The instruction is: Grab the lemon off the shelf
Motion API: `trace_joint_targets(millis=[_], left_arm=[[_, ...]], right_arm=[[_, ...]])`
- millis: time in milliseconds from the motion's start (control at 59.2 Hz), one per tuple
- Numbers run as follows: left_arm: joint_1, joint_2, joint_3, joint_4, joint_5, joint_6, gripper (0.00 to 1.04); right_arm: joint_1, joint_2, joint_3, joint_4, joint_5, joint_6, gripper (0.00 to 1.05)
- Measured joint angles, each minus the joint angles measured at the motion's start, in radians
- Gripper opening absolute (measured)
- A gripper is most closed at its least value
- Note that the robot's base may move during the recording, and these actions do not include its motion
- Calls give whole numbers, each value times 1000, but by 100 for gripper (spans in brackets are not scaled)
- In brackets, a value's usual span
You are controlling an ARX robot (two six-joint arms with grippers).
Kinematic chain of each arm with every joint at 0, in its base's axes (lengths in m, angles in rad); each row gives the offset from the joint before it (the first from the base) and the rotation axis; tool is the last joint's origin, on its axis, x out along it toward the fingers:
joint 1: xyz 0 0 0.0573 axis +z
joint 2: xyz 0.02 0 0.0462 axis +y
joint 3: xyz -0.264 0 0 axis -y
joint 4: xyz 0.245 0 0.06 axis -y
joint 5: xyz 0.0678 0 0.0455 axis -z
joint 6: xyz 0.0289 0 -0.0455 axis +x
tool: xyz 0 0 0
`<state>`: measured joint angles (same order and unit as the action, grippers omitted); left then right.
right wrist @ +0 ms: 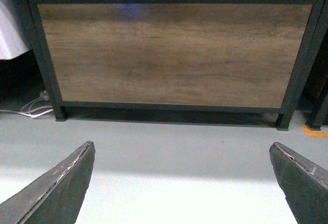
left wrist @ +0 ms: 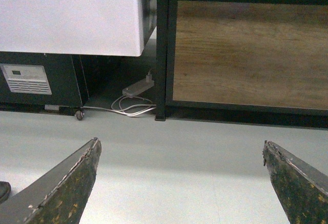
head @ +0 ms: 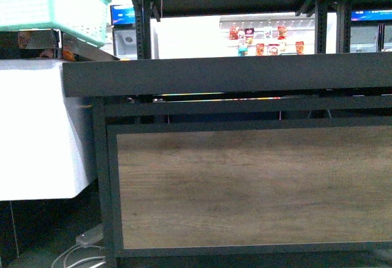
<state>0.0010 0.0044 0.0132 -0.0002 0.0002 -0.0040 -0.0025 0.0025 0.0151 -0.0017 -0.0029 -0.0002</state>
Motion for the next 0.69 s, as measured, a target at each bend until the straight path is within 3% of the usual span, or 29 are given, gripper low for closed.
trace_joint_targets(millis=[693], left_arm=[[0,0,0,0,0,0,97]], right_arm=[[0,0,0,0,0,0,102]])
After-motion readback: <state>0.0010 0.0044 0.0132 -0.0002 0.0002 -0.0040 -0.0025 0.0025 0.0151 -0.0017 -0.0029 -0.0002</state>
